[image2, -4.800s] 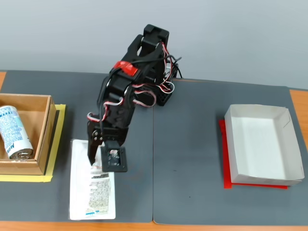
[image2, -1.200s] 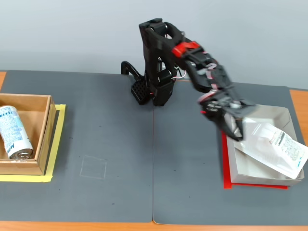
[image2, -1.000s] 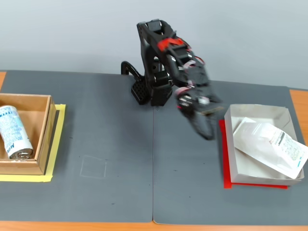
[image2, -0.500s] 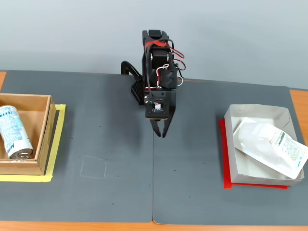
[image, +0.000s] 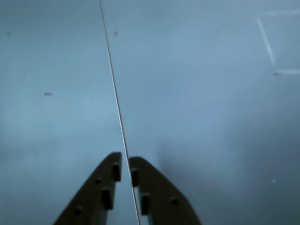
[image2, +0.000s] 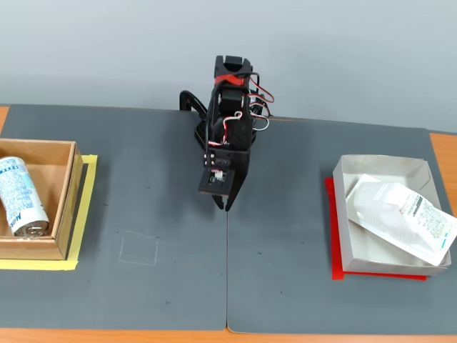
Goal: Pick the sandwich and put it in the gray box
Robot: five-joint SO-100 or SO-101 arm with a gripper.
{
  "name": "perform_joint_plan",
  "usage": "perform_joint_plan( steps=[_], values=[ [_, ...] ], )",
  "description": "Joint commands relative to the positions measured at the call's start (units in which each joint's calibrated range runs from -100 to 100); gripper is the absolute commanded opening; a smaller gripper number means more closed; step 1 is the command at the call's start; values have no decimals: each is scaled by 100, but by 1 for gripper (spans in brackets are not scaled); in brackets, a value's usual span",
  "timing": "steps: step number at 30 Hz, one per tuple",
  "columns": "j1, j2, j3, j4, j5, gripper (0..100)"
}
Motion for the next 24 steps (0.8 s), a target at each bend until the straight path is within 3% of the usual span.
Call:
perform_joint_plan(
  steps=[1, 24],
  values=[
    [39, -43, 105, 14, 27, 2],
    [47, -43, 195, -12, 22, 2]
  ],
)
